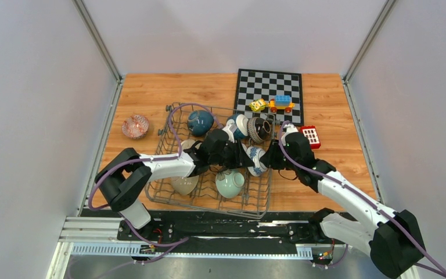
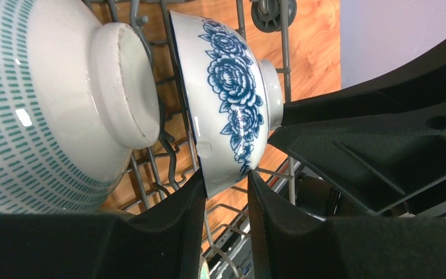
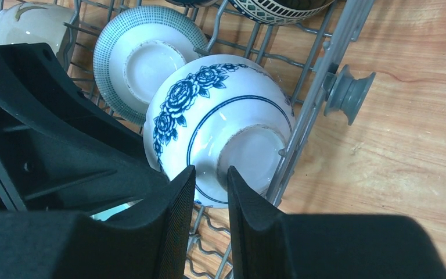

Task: Unload the bowls from the dish rack
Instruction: Pick up the bowl from the dish rack.

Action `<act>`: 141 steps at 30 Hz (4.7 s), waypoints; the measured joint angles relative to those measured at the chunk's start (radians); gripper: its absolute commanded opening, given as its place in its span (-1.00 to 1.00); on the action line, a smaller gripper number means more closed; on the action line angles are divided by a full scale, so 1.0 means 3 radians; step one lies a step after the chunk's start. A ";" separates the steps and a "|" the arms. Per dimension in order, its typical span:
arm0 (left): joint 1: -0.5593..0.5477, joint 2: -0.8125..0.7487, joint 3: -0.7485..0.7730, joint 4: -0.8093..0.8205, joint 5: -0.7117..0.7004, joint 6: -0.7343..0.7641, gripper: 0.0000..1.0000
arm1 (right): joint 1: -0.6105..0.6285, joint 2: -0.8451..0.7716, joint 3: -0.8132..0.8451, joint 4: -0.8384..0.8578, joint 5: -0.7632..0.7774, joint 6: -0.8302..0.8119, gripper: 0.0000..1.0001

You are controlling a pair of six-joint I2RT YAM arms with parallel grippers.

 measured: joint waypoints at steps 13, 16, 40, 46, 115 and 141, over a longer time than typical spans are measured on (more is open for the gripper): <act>-0.0001 0.0009 -0.0013 0.0095 0.0094 -0.0058 -0.72 | -0.0053 -0.0071 -0.0008 0.0005 -0.0027 0.0019 -0.41; -0.0009 0.0009 -0.0048 0.0247 0.0128 -0.0079 -0.76 | -0.0071 -0.0103 -0.0011 0.0005 -0.0008 0.0027 -0.42; -0.0037 0.0010 -0.0366 0.1322 0.0203 -0.0346 -1.00 | -0.0089 -0.0228 -0.0015 0.0094 -0.0158 0.0219 -0.31; -0.0062 0.0008 -0.0403 0.1406 0.0242 -0.0347 -1.00 | -0.0089 -0.0251 -0.0010 0.0081 -0.0209 0.0251 -0.30; -0.0141 0.0121 -0.0361 0.1373 0.0467 -0.0122 -1.00 | -0.0126 -0.0514 0.0090 -0.0478 -0.0253 0.0403 0.12; -0.0103 -0.0935 0.0608 0.0024 0.0448 0.0741 -1.00 | -0.0160 -0.1481 0.1523 -0.1263 -0.0361 -0.0334 0.20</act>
